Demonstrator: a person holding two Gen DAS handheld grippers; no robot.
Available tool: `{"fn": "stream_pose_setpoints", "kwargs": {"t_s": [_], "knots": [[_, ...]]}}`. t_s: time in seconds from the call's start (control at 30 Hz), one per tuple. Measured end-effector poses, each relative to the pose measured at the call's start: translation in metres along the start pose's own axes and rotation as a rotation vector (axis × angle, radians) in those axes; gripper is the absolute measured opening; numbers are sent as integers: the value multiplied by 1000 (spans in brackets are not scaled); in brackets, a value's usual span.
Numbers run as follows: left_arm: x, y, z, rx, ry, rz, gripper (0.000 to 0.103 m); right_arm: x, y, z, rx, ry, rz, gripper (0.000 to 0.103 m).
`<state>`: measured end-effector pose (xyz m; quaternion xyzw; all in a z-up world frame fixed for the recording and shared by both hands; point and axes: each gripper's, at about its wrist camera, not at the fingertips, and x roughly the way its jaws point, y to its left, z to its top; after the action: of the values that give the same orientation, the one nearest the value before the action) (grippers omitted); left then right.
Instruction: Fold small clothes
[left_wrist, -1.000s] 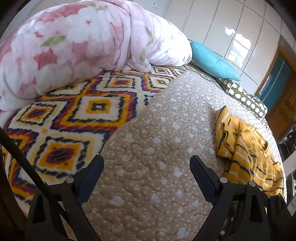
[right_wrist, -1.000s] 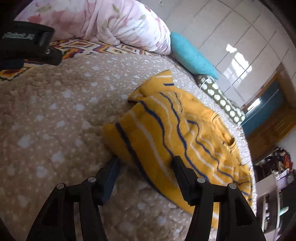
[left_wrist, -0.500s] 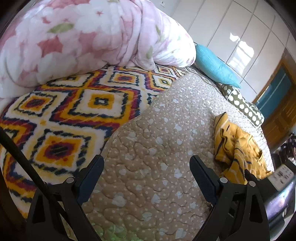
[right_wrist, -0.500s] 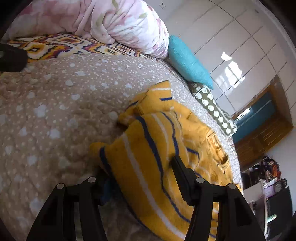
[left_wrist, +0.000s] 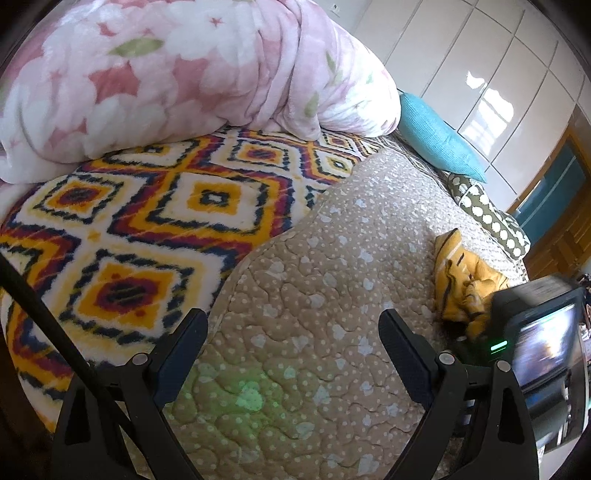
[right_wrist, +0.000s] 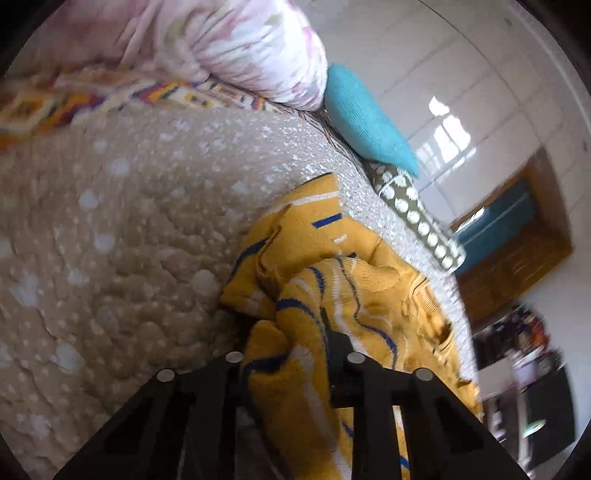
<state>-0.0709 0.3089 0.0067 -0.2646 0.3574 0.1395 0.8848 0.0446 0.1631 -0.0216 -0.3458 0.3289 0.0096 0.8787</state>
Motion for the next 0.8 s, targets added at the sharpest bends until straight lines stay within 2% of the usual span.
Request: {"fn": "stream_pose_setpoints", "kwargs": {"t_s": [0.13, 0.23, 0.27, 0.37, 0.4, 0.43, 0.5, 0.53, 0.57, 0.63, 0.7, 0.8], "knots": [[2, -11, -5, 26, -5, 7, 93, -25, -70, 4, 267, -30, 101, 17], [2, -25, -12, 66, -5, -2, 93, -46, -161, -23, 537, -68, 151, 17], [1, -30, -13, 78, -4, -5, 93, -49, -180, -35, 597, -70, 162, 16], [-3, -51, -24, 134, 0, -45, 93, -54, -262, -111, 875, -54, 180, 15], [-4, -56, -27, 146, 3, -56, 93, -53, -277, -133, 936, -41, 176, 15], [-4, -64, -33, 164, 11, -77, 93, -46, -295, -168, 1014, -6, 170, 15], [-2, -79, -41, 188, 33, -104, 93, -27, -305, -209, 1067, 71, 184, 15], [-1, -87, -45, 208, 48, -111, 93, -12, -306, -231, 1104, 114, 217, 15], [1, -101, -52, 249, 80, -115, 93, -1, -307, -249, 1152, 138, 266, 16], [1, -123, -64, 321, 113, -131, 93, 13, -310, -276, 1264, 120, 391, 16], [0, -142, -76, 387, 123, -135, 93, 15, -312, -282, 1305, 95, 442, 18], [3, -168, -93, 482, 123, -128, 93, 2, -316, -272, 1213, 58, 425, 24]]}}
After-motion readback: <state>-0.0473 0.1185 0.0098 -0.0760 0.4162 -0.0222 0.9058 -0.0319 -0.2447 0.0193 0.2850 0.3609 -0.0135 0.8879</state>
